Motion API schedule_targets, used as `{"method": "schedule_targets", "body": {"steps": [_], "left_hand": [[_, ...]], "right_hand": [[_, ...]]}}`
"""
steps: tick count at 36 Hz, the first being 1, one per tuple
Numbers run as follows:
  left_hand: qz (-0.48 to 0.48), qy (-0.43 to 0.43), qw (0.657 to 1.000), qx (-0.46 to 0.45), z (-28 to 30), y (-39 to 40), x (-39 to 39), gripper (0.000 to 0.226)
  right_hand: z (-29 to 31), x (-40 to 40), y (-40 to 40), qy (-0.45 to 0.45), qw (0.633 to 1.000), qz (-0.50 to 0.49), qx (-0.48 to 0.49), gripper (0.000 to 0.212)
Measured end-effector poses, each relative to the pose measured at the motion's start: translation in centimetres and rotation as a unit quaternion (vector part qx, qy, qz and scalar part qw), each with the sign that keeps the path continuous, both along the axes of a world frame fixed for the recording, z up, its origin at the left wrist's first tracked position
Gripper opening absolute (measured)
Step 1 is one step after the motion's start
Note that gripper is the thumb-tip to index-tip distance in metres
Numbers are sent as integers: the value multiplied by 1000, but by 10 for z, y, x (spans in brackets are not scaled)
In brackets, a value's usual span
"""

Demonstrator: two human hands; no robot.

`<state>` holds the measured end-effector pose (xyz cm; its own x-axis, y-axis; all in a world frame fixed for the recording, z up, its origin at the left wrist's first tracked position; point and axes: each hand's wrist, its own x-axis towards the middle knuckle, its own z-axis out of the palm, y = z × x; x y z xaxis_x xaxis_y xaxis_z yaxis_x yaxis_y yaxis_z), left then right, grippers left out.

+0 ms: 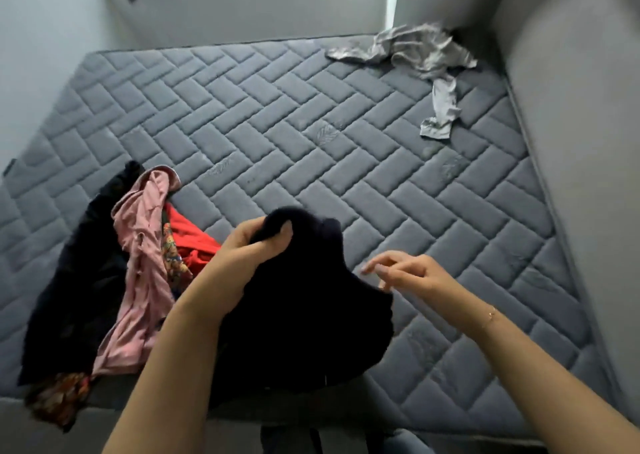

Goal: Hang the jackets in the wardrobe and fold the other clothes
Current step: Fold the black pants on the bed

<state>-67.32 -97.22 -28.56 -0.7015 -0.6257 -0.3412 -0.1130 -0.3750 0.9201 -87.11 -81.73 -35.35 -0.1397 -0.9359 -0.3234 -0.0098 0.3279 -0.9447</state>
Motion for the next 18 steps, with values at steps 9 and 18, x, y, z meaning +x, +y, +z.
{"method": "schedule_targets", "body": {"steps": [9,18], "left_hand": [[16,85,991,104,112,23,-37,35],[41,133,989,46,179,-9,-13,37]], "right_hand": [[83,-52,9,37,995,-83,-47,55],[79,-12,-28,99,993,39,-52,65]]}}
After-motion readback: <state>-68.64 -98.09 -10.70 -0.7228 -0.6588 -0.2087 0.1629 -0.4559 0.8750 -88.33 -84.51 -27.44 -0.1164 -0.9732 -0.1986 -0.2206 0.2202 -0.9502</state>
